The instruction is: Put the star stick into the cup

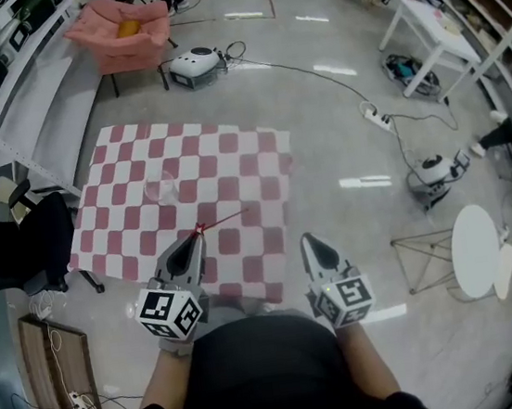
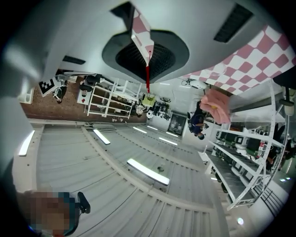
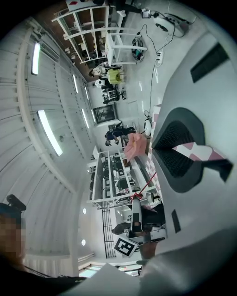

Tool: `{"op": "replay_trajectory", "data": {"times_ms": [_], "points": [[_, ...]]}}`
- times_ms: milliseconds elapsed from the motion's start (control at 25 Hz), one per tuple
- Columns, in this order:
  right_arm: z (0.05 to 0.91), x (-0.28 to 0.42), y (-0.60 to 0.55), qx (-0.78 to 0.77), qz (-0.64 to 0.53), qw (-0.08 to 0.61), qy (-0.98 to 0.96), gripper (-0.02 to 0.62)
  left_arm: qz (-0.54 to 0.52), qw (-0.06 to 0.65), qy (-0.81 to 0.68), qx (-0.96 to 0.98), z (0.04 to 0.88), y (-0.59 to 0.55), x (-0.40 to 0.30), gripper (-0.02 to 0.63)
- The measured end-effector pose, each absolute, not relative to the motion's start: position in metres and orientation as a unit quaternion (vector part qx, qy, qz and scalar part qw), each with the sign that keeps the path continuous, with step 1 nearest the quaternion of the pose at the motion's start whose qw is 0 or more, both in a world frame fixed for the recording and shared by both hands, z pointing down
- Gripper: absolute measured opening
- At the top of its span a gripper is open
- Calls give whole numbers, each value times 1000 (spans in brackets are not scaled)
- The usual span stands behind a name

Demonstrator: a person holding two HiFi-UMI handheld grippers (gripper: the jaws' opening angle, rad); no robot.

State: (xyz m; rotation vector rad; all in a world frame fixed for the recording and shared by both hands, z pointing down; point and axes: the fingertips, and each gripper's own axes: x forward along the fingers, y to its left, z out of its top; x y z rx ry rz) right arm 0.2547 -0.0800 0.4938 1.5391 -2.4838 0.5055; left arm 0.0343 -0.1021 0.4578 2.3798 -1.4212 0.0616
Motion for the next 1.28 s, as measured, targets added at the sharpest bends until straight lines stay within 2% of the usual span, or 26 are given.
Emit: {"op": "replay_trajectory", "data": {"times_ms": [320, 960, 1280], "points": [[484, 223, -119, 522, 180, 100, -828, 14, -3, 194, -521, 831, 457, -140, -7, 54], [497, 108, -174, 489, 186, 140, -841, 14, -39, 208, -583, 784, 470, -205, -163, 54], [509, 77, -185, 472, 189, 166, -845, 14, -24, 230, -594, 771, 501, -209, -201, 54]]}}
